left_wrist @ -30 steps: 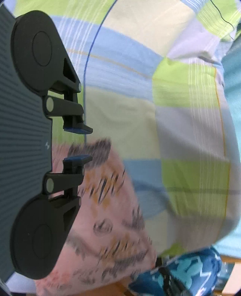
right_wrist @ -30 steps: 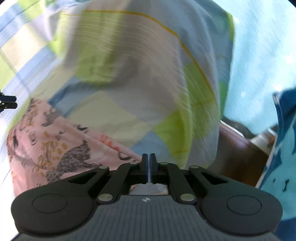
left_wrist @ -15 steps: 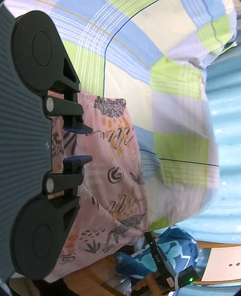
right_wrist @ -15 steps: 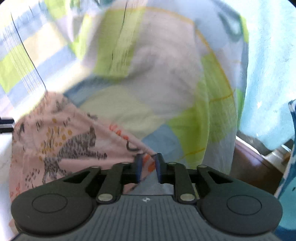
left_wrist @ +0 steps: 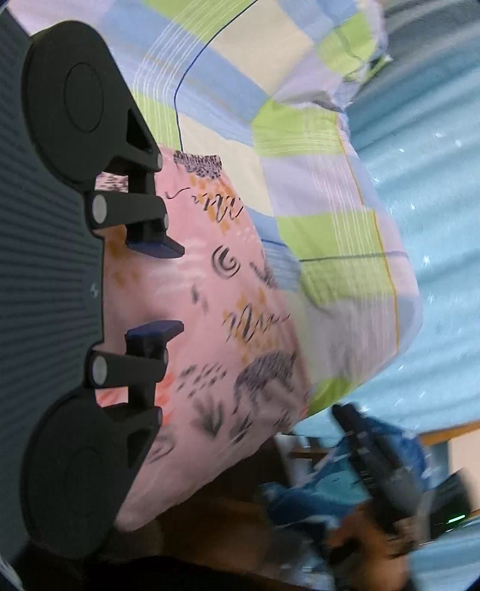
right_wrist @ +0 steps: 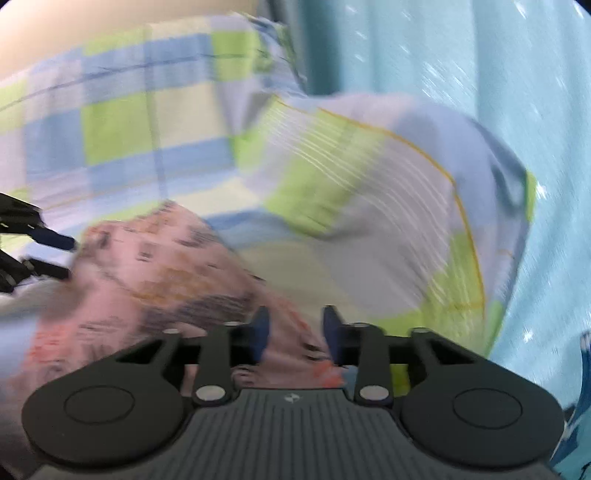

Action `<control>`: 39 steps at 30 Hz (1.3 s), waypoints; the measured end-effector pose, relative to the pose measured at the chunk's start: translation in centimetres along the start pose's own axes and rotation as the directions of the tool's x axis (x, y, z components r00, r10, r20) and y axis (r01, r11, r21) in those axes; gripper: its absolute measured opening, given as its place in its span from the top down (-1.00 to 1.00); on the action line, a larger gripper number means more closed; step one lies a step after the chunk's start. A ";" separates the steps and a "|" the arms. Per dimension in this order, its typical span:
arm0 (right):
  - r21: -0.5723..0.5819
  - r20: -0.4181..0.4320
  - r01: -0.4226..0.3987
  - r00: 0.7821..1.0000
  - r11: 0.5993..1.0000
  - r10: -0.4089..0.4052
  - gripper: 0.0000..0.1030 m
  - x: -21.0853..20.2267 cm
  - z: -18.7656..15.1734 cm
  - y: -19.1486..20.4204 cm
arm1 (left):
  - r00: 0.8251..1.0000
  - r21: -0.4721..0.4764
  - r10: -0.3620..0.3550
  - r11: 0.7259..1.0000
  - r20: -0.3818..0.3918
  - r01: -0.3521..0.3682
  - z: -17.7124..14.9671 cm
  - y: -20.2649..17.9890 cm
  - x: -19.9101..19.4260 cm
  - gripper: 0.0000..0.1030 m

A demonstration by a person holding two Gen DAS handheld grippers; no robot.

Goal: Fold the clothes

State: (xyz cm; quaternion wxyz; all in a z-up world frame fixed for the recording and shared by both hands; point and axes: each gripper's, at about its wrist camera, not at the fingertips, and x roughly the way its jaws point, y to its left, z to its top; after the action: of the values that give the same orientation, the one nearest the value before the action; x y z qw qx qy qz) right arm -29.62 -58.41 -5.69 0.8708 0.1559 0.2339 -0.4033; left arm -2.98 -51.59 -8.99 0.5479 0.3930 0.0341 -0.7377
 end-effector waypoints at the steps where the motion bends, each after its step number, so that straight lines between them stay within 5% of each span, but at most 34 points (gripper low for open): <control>1: -0.016 -0.010 -0.019 1.000 1.000 0.018 0.23 -0.8 0.4 1.1 | 1.000 0.013 0.012 1.000 -0.014 -0.011 -0.1 -0.9 -0.8 0.36; 7: -0.227 -0.132 -0.187 0.978 0.956 0.160 0.07 -4.4 0.4 9.0 | 0.998 -0.008 0.020 1.000 -0.051 -0.021 -1.2 -5.3 -5.2 0.33; 13: -0.533 -0.280 -0.288 0.947 0.795 0.156 0.08 -4.7 -5.0 16.0 | 0.992 -0.067 0.036 0.997 -0.118 -0.044 -2.9 -9.5 -5.8 0.29; 16: -0.522 -0.332 -0.358 0.921 0.774 0.202 0.08 -4.2 -7.5 17.2 | 0.989 -0.097 0.009 0.995 -0.145 -0.023 -3.3 -10.1 -5.4 0.29; 20: -0.451 -0.360 -0.397 0.901 0.799 0.244 0.08 -2.1 -8.6 18.2 | 0.986 -0.134 -0.006 0.991 -0.164 -0.016 -3.2 -9.3 -5.2 0.29; 25: -0.541 -0.292 -0.293 0.945 0.788 0.151 0.10 -0.9 -9.6 20.3 | 0.989 -0.218 -0.010 0.976 -0.148 -0.023 -3.1 -8.1 -5.6 0.29; 26: -0.551 -0.279 -0.277 0.950 0.787 0.139 0.21 -1.1 -9.6 20.4 | 0.990 -0.230 -0.012 0.973 -0.143 -0.021 -3.1 -8.0 -5.7 0.29; 29: -0.560 -0.239 -0.238 0.964 0.793 0.120 1.00 -2.3 -9.3 20.0 | 0.991 -0.252 -0.016 0.968 -0.130 -0.017 -3.0 -8.4 -5.9 0.29; 32: -0.551 -0.196 -0.206 0.974 0.809 0.115 1.00 -3.8 -8.6 19.0 | 0.992 -0.276 -0.016 0.961 -0.122 -0.018 -3.1 -9.3 -5.4 0.29; 39: -0.549 -0.113 -0.152 0.988 0.822 0.107 1.00 -5.0 -7.8 17.8 | 0.990 -0.477 0.009 0.876 -0.144 -0.077 -3.5 -9.2 -3.2 0.40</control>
State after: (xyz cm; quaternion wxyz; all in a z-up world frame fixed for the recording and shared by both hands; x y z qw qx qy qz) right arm -20.89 -40.54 -8.05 0.8941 -0.0731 0.3633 -0.2516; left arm -8.52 -43.72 -12.92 0.6411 0.2949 0.2449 -0.6649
